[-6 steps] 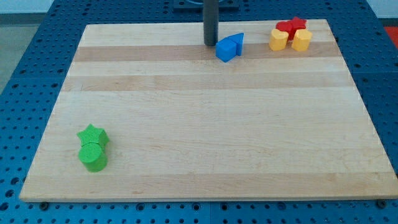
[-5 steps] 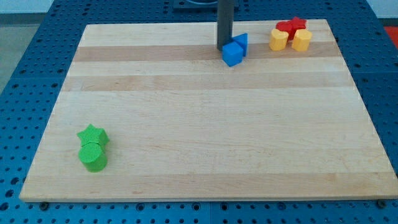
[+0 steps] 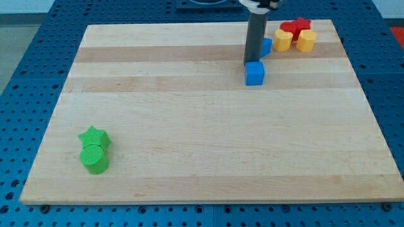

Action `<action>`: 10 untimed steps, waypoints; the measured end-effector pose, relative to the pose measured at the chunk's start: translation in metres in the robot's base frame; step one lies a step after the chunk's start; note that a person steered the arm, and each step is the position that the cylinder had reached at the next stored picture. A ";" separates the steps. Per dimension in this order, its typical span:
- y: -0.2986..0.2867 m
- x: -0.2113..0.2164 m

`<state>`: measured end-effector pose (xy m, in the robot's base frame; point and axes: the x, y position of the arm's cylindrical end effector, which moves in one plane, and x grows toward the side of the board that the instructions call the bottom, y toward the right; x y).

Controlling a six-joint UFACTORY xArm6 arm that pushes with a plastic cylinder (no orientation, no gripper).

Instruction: Slide the blue cube towards the center right

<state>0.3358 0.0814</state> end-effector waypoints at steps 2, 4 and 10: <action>-0.012 0.020; -0.031 0.032; 0.048 0.066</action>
<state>0.4014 0.1295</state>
